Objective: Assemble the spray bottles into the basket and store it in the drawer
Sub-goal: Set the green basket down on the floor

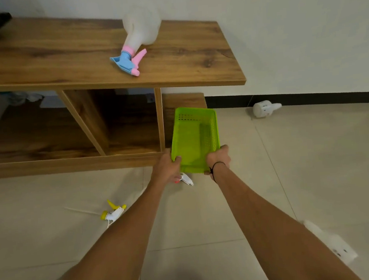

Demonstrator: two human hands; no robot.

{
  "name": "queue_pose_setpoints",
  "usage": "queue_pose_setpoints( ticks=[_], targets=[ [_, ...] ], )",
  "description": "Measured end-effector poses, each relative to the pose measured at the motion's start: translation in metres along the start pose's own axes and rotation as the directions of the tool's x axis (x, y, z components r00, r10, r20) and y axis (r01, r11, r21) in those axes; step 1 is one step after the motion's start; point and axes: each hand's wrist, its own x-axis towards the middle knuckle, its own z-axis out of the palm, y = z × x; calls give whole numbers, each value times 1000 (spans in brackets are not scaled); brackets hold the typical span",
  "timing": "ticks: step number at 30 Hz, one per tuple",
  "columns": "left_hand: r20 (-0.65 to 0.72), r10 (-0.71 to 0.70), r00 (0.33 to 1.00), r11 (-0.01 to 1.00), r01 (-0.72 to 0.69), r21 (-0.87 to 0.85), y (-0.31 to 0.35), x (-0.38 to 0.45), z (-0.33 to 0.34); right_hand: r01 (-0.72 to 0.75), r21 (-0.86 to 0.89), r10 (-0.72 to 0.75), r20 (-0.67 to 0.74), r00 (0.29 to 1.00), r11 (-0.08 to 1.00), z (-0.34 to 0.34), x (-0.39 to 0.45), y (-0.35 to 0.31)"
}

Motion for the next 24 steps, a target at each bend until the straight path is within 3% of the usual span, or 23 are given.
queue_pose_setpoints(
  ticks=[5,10,14,17,21,24],
  targets=[
    [64,40,997,998,-43,44,-18,-22,-7,-142,16,142,37,989,990,-23,-34,33],
    [202,69,977,977,-107,183,-41,-39,-17,-213,-136,224,71,972,968,-49,-52,64],
    [332,27,943,859,-192,475,-61,-51,-24,-268,-33,268,-6,963,963,-55,-58,101],
    [387,2,922,794,-236,560,-73,-57,-29,-275,-40,274,-37,961,961,-57,-55,127],
    [406,-85,910,882,-121,456,-89,-60,-30,-200,-271,209,4,978,941,-55,-52,152],
    [390,-125,912,891,-70,449,-98,-60,-32,-104,-456,136,38,990,884,-50,-50,163]
  ],
)
